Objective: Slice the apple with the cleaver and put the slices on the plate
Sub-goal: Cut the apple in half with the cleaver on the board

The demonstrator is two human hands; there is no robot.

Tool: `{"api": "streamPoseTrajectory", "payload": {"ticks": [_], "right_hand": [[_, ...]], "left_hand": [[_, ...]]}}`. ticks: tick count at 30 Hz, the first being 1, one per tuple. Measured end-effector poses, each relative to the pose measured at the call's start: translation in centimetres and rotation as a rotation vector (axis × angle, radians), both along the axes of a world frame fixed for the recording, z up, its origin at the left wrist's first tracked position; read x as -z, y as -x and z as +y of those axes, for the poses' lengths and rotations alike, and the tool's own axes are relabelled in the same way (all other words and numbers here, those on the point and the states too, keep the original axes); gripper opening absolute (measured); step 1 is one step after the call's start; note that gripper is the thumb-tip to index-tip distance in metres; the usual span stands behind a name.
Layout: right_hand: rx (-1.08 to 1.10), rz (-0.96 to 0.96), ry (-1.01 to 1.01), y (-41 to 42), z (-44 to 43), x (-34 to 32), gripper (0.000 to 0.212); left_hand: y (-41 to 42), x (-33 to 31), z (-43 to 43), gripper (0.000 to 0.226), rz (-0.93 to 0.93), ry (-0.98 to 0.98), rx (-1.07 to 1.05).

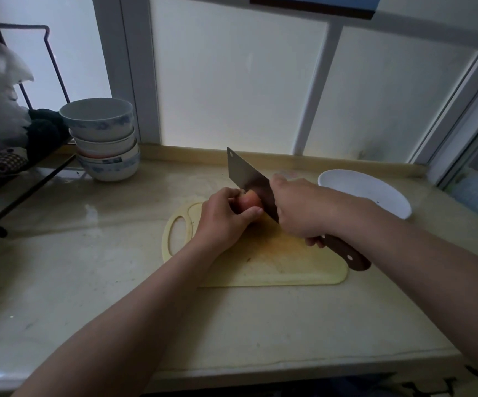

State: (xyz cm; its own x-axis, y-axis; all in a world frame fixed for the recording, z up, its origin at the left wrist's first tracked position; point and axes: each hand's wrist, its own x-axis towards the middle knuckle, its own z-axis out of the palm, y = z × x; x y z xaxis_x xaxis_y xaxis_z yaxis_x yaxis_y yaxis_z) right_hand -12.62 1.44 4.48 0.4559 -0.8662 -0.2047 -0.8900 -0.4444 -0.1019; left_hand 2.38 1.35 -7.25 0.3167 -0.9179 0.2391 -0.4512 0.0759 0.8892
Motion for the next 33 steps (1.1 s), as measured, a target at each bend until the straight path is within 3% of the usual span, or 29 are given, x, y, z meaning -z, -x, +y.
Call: {"api": "streamPoseTrajectory", "payload": {"ticks": [4, 13, 16, 20, 25, 29, 33], "right_hand": [[0.018, 0.061, -0.085, -0.2, -1.0, -0.6, 0.017], [0.038, -0.008, -0.100, 0.7, -1.1, 0.1, 0.015], [0.050, -0.021, -0.099, 1.1, -1.2, 0.5, 0.020], [0.058, -0.069, -0.077, 1.8, -0.5, 1.9, 0.043], [0.076, -0.117, -0.050, 2.0, -0.1, 3.4, 0.026], [0.060, -0.089, -0.071, 1.5, -0.4, 2.6, 0.048], [0.053, -0.041, -0.102, 1.0, -0.7, 1.6, 0.046]], "left_hand": [[1.0, 0.1, 0.5, 0.061, -0.075, 0.028, 0.046], [1.4, 0.1, 0.6, 0.065, -0.165, 0.031, 0.053], [1.4, -0.1, 0.7, 0.064, -0.178, 0.044, 0.062], [1.1, -0.1, 0.8, 0.061, -0.153, 0.056, 0.088], [0.9, 0.1, 0.7, 0.058, -0.150, 0.055, 0.075], [1.0, 0.1, 0.5, 0.059, -0.158, 0.029, 0.056], [1.1, 0.2, 0.5, 0.064, -0.193, 0.017, 0.047]]}}
